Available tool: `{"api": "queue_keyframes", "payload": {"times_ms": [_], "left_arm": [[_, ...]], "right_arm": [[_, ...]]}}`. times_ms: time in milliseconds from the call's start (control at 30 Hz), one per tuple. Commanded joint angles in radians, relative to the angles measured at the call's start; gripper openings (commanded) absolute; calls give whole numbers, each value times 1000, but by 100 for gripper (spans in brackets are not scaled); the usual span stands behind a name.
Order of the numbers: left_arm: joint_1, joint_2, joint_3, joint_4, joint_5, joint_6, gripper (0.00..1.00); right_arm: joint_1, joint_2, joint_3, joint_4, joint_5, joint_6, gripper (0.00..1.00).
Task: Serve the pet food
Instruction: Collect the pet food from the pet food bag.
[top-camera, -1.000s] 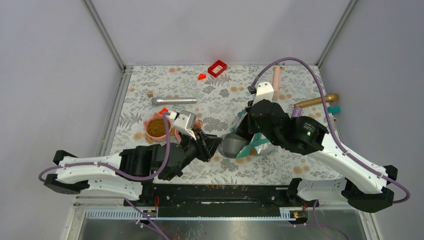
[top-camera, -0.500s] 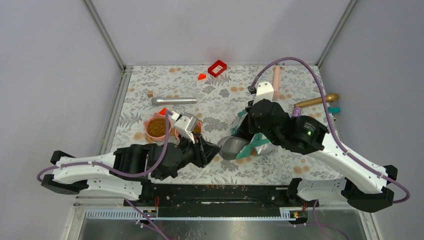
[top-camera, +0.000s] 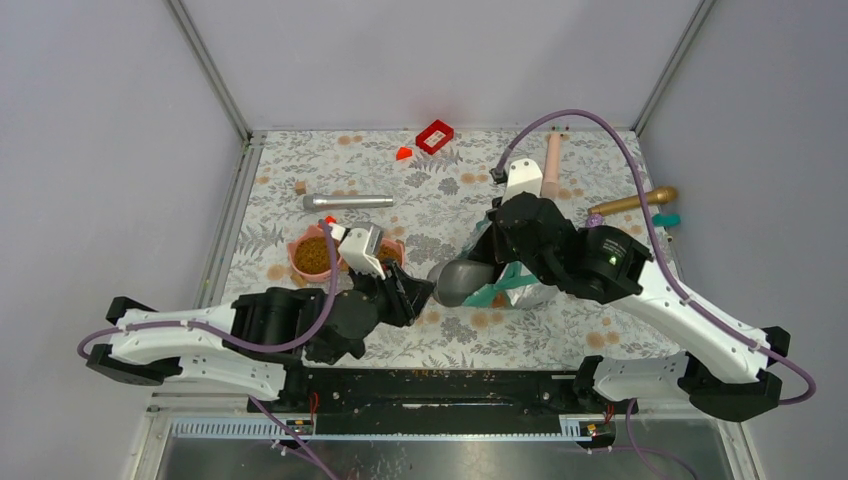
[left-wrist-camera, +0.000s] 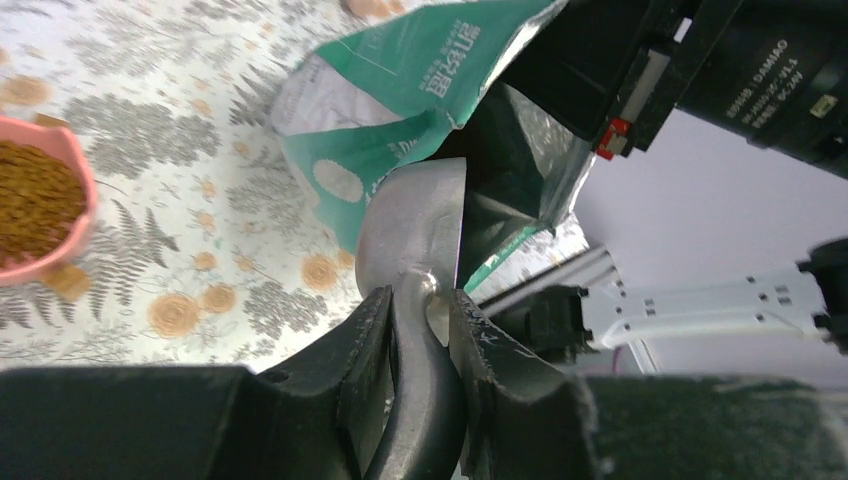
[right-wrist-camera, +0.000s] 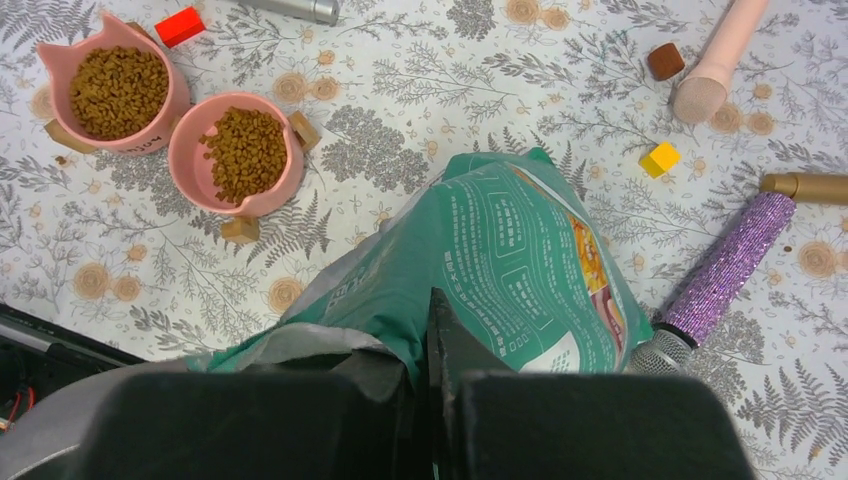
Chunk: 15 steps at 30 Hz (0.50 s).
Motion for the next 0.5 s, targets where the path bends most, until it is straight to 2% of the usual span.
{"api": "queue_keyframes", "payload": {"times_ms": [0,133,233,333,467], "left_arm": [[-2,98,161,-209,-260,-136,0],[-2,238,356,-534,-350,-399,0],[10,307,436,-662,-368,-545,0],[68,334,438,-678,-294,-583,0],[154,338,394,-639,-165,-578,0]], "right_arm": [[-14,60,135,99,44,-15,0],[9,160,224,65,94,-32,0],[73,202,244,102,178,-55,0],[140,230,243,166,249,-87,0],[176,290,280,152,306,-82,0]]}}
